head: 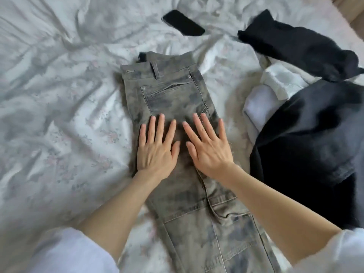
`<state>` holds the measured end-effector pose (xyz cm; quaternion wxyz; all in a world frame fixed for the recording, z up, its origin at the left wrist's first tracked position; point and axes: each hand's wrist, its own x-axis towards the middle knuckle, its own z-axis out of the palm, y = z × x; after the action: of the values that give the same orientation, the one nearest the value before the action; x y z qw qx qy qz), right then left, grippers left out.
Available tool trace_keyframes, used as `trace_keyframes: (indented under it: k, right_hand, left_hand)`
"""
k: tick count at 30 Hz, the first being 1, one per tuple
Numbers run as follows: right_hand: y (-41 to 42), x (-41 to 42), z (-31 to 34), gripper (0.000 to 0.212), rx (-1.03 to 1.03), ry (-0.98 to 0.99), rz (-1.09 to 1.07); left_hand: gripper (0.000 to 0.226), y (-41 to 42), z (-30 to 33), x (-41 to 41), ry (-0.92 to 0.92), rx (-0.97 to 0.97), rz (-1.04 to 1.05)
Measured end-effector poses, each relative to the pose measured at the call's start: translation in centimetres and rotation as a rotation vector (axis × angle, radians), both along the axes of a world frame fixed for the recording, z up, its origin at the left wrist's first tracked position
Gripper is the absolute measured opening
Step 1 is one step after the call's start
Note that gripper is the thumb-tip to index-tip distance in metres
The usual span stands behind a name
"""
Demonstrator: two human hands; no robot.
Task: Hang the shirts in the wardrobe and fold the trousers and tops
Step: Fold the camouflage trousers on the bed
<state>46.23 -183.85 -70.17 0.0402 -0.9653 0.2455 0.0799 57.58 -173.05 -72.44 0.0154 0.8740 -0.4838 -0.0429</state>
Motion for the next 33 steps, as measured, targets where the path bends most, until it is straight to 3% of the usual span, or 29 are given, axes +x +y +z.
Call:
trace_keyframes:
  k: [7, 11, 14, 17, 20, 23, 27, 30, 33]
  right_hand:
    - [-6.0, 7.3, -3.0, 0.055, 0.129, 0.027, -0.089]
    - [-8.6, 10.3, -3.5, 0.06, 0.161, -0.042, -0.138]
    - [-10.0, 12.4, -2.7, 0.066, 0.355, -0.298, -0.319]
    - [-11.5, 14.1, -1.5, 0.064, 0.643, -0.483, -0.566]
    - [-13.0, 14.6, 0.2, 0.056, 0.908, -0.543, -0.713]
    - [-13.7, 14.4, 1.1, 0.034, 1.096, -0.529, -0.805]
    - [-13.5, 13.6, 3.6, 0.006, 1.213, -0.537, -0.86]
    - [-13.8, 12.5, 5.8, 0.02, 1.331, -0.58, -0.725]
    - [-13.2, 10.3, 7.7, 0.033, 1.32, -0.562, -0.598]
  left_hand:
    - [0.064, -4.9, -1.5, 8.0, -0.01, 0.012, 0.159]
    - [0.084, -7.1, -1.2, 12.0, 0.047, -0.06, 0.359]
    - [0.101, -7.7, 0.3, 14.1, 0.368, -0.376, 0.489]
    - [0.095, -8.0, 1.5, 16.0, 0.758, -0.714, 0.644]
    - [0.095, -8.2, 2.7, 18.1, 1.037, -0.805, 0.822]
    - [0.103, -8.4, 4.5, 19.1, 1.208, -0.655, 0.784]
    - [0.071, -8.2, 6.7, 19.0, 1.174, -0.5, 0.695]
    - [0.068, -7.0, 8.6, 18.2, 1.208, -0.567, 0.659]
    - [0.055, -5.2, 10.7, 16.2, 1.145, -0.658, 0.533]
